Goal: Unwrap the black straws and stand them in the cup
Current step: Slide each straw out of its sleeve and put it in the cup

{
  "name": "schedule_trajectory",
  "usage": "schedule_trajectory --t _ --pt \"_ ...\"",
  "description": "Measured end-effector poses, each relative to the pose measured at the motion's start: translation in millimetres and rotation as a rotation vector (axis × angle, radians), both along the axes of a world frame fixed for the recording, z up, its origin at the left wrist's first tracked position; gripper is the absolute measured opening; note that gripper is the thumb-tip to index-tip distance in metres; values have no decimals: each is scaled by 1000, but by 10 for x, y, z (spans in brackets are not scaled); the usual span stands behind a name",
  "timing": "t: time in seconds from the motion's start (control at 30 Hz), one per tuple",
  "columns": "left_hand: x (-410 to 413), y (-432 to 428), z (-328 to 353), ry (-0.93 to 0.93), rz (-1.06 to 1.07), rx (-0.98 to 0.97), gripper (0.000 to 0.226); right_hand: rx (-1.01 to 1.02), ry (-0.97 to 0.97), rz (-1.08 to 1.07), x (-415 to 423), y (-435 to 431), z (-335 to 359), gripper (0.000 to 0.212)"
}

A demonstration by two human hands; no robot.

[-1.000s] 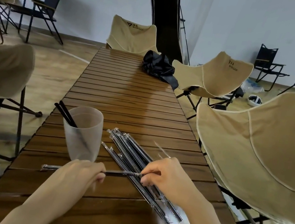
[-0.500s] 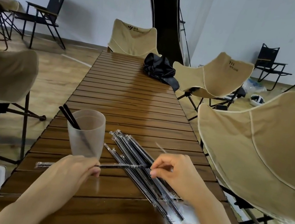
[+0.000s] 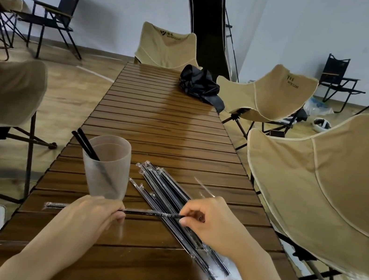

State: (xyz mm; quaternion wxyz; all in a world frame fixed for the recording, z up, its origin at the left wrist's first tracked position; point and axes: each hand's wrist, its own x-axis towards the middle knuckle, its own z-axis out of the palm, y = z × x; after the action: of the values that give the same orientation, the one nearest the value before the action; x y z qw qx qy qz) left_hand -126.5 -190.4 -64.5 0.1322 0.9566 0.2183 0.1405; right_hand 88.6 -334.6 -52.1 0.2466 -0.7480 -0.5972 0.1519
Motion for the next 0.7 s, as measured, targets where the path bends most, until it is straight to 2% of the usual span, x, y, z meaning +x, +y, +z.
schedule_trajectory --t 0.27,0.43,0.53,0.7 --pt "-57 42 -15 -33 -23 -68 31 -57 31 9 -45 21 36 16" --pt "-89 57 -5 -24 -22 -57 7 -11 0 7 -34 6 57 32" --pt "-121 64 25 -32 -51 -93 8 22 -18 -3 -11 -16 86 41" --pt "-174 93 16 -27 -60 -142 20 13 -20 -19 93 -74 66 35"
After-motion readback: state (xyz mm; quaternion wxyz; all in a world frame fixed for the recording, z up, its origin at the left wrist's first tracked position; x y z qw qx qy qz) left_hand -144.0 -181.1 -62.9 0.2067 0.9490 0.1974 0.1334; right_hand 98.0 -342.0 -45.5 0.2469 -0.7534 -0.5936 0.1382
